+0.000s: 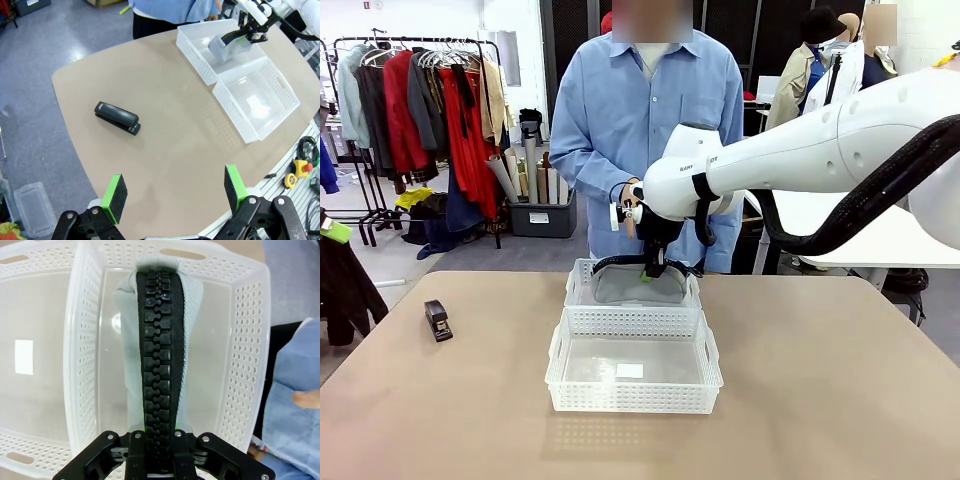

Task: Distribute items into two baskets.
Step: Place the picked Pencil pouch into the Organizing basket as instructed by the person.

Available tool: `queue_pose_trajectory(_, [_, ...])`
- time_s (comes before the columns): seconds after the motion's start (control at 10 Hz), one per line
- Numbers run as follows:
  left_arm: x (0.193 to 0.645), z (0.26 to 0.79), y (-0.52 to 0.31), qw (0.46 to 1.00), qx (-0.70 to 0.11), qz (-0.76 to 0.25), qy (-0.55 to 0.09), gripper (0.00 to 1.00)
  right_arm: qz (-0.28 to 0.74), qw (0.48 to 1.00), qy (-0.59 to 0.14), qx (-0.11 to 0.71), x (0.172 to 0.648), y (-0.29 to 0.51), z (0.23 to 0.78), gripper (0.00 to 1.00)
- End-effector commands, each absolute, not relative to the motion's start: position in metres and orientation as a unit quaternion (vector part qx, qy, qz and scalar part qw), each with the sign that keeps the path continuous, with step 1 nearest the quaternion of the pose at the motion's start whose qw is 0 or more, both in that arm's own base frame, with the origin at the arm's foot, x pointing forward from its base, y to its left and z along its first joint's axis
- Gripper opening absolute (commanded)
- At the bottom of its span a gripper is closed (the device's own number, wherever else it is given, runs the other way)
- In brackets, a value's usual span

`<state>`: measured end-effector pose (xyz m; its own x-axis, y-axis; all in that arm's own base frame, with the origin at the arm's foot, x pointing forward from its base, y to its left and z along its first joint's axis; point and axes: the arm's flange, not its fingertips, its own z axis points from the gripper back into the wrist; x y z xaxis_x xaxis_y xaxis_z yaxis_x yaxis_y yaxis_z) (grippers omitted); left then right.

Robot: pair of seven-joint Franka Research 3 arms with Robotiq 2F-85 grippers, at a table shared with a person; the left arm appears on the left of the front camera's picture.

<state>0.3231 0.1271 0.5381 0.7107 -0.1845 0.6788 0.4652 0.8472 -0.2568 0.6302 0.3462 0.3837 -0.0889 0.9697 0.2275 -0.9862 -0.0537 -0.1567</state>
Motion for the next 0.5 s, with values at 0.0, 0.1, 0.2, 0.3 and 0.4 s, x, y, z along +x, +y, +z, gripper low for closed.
queue_pose_trajectory(0.0, [0.322, 0.539, 0.127, 0.9, -0.211, -0.181, -0.336, 1.0, 0.719, 0.681, -0.137, 0.021, 0.636, 0.353, 0.383, 0.0])
queue_pose_trajectory(0.1, [0.322, 0.539, 0.127, 0.9, -0.211, -0.181, -0.336, 1.0, 0.719, 0.682, -0.132, 0.021, 0.637, 0.354, 0.377, 0.0])
queue_pose_trajectory(0.2, [0.322, 0.539, 0.127, 0.9, -0.211, -0.181, -0.336, 1.0, 0.721, 0.681, -0.128, 0.022, 0.638, 0.354, 0.372, 0.0])
queue_pose_trajectory(0.3, [0.322, 0.539, 0.127, 0.9, -0.211, -0.181, -0.336, 1.0, 0.72, 0.682, -0.124, 0.023, 0.639, 0.354, 0.366, 0.0])
queue_pose_trajectory(0.4, [0.322, 0.539, 0.127, 0.9, -0.211, -0.181, -0.336, 1.0, 0.72, 0.684, -0.12, 0.024, 0.64, 0.354, 0.362, 0.0])
